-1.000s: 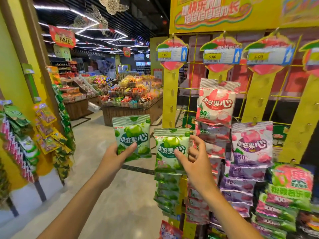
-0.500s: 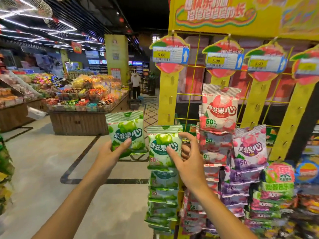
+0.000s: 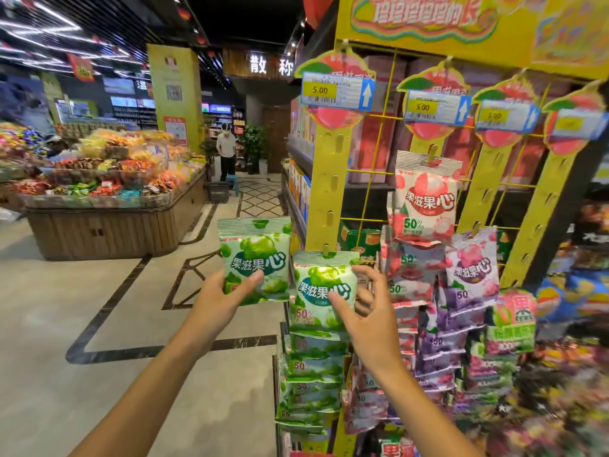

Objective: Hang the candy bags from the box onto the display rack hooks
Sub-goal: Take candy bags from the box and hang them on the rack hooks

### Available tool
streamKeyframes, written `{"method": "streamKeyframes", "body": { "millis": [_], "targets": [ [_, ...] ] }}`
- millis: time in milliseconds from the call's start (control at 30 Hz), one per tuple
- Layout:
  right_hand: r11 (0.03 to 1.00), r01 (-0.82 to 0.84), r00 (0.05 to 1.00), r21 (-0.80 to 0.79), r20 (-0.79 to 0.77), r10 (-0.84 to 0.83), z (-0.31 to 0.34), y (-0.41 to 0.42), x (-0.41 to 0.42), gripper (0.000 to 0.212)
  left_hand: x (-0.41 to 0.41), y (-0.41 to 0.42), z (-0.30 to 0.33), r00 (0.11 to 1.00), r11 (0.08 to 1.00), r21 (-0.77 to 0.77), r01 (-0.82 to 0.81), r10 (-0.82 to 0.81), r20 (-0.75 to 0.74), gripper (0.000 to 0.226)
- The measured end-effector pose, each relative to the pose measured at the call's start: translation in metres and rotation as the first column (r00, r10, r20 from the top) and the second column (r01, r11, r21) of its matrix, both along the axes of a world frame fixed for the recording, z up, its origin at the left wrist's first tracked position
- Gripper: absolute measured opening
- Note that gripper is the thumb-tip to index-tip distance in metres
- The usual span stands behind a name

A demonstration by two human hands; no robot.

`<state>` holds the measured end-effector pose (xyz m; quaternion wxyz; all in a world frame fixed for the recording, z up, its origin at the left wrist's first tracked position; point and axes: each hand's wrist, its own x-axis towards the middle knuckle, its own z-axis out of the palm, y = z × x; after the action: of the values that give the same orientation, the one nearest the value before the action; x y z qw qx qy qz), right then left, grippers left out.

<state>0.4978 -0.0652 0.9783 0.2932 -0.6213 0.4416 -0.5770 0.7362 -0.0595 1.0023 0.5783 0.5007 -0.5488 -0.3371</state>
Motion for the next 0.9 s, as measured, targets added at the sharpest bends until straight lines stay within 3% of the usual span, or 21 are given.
{"method": "streamKeyframes", "body": {
  "millis": [200,333,500,600,733,900],
  "targets": [
    [0.999,-0.036,0.999,-0.016,-0.023,0.035,-0.007,0.009,0.000,0.052,-0.001,0.006,-0.004,1.000,1.000,-0.008,0.009,-0.009,-0.010,0.016],
    [0.970,0.081,0.977,-0.229,-0.173,-0.122,-0.014,0.018,0.002,0.055,0.000,0.012,-0.008,1.000,1.000,-0.002,0.023,-0.023,-0.017,0.021],
    [0.930,0.016,0.983,-0.368,-0.165,-0.082,0.006,0.023,0.003,0.052,-0.006,0.022,0.002,0.999,0.999,-0.027,0.041,-0.041,-0.014,0.020],
    [0.953,-0.103,0.988,-0.284,-0.141,0.064,0.027,0.023,0.005,0.052,-0.014,0.026,0.009,0.994,0.994,-0.032,0.105,-0.105,-0.001,0.032],
    [0.966,-0.239,0.962,-0.103,-0.161,0.221,0.048,0.020,0.011,0.058,-0.035,0.030,0.018,0.978,0.976,-0.065,0.208,-0.205,0.043,0.027],
    [0.975,-0.208,0.973,-0.075,-0.117,0.198,0.038,0.020,0.002,0.043,-0.052,0.032,0.017,0.932,0.938,-0.072,0.338,-0.323,0.162,0.025]
  ]
}}
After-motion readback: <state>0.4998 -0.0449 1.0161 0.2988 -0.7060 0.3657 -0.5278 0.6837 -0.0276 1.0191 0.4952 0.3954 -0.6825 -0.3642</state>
